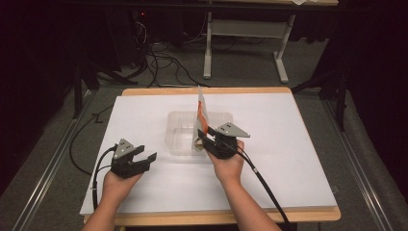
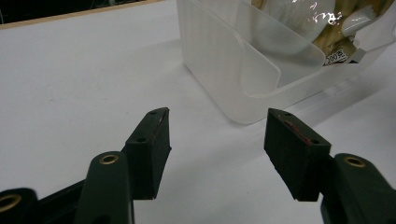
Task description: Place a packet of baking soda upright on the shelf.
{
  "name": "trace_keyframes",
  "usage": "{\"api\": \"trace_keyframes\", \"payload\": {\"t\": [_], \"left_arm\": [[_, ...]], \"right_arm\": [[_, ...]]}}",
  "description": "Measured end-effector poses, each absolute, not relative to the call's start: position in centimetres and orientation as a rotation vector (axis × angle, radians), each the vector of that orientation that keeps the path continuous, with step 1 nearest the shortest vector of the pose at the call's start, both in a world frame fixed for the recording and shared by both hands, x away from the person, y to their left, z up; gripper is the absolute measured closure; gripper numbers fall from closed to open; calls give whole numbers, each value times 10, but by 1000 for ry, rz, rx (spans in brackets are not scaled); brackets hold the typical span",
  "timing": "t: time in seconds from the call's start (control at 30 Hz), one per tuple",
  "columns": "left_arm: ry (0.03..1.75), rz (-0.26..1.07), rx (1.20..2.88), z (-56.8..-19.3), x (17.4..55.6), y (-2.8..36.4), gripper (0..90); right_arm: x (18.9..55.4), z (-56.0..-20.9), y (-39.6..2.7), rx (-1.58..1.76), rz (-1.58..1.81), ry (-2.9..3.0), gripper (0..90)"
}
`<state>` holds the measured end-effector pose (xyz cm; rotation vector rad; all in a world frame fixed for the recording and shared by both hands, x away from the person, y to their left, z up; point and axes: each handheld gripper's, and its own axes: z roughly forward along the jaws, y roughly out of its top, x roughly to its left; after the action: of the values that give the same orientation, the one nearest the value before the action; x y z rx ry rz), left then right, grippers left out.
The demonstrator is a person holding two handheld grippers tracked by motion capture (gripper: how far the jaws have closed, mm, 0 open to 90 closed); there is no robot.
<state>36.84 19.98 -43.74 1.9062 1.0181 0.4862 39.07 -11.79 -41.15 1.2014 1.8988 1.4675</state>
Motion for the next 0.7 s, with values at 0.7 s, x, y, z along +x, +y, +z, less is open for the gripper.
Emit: {"api": "trace_keyframes", "payload": {"t": [0.7], "left_arm": [[1022,479,1900,-437,370,202,412]], "right_arm": [[406,-424,-129,1211,1335,1888,900]]}}
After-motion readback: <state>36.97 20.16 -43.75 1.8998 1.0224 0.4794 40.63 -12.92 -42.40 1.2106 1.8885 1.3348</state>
